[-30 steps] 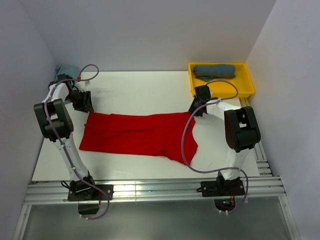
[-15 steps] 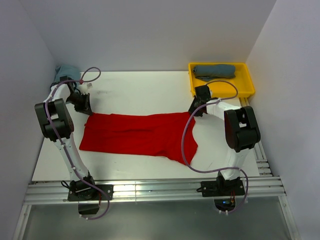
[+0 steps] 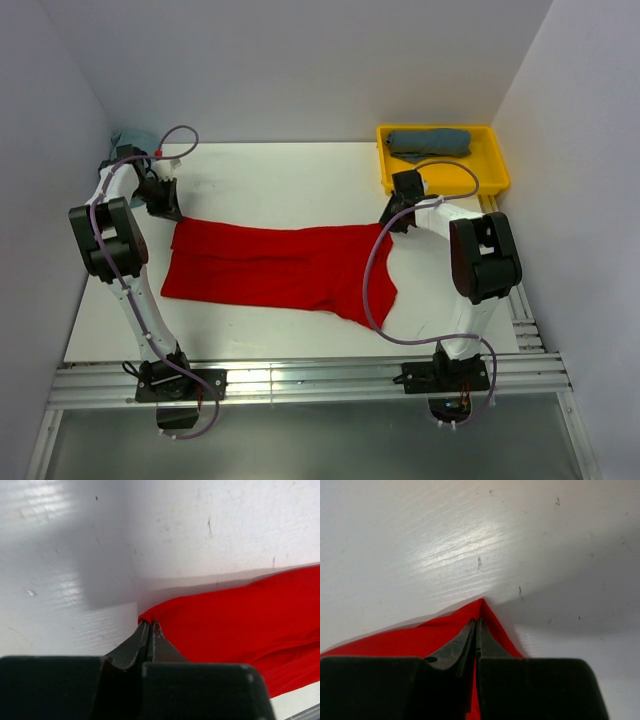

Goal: Roll the t-shirts
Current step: Fold the tshirt

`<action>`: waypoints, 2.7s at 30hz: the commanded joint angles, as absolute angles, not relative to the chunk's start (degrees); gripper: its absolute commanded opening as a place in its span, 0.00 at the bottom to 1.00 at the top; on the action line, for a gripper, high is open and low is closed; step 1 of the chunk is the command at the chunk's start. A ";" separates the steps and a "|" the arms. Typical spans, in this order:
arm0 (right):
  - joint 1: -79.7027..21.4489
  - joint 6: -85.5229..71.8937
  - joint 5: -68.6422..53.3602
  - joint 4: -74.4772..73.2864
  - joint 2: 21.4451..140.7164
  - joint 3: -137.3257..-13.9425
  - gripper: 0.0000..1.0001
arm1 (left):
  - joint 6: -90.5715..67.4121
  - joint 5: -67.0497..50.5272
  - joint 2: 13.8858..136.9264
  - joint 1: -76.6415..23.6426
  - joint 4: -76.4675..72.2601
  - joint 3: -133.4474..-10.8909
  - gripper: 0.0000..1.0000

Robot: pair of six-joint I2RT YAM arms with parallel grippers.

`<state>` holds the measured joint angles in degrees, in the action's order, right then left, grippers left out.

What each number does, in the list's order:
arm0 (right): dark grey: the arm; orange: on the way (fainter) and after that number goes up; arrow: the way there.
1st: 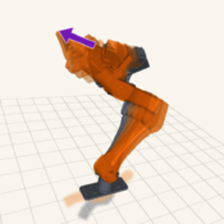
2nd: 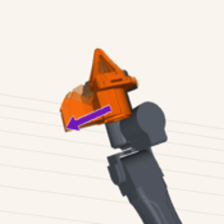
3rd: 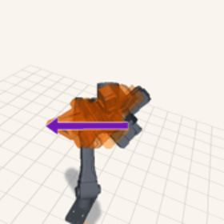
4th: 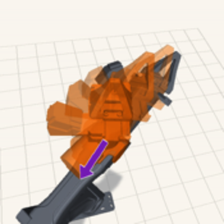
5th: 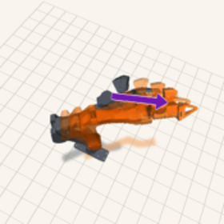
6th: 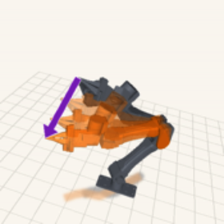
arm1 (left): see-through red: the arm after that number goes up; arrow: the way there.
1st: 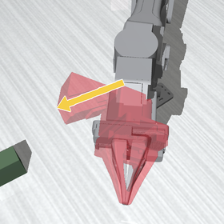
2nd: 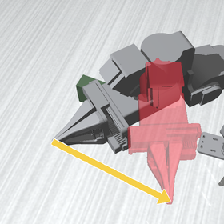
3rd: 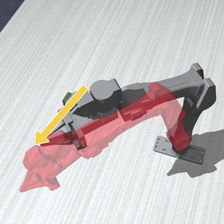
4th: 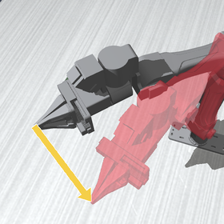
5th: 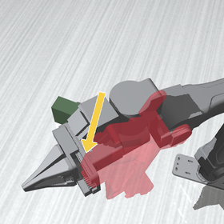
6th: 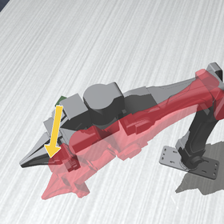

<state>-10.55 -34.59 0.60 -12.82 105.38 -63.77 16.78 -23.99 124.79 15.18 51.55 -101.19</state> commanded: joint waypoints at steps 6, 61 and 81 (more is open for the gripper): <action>-8.35 -32.78 3.08 -13.18 106.52 -68.20 0.04 | 15.47 -24.96 127.26 15.03 50.45 -107.05 0.00; -22.41 -35.42 8.25 -20.91 89.46 -48.16 0.71 | 37.97 -34.01 98.00 19.77 57.92 -83.67 0.54; -21.64 -39.38 34.44 -48.15 97.64 -60.03 0.03 | 40.78 -34.11 98.17 21.27 57.66 -79.63 0.53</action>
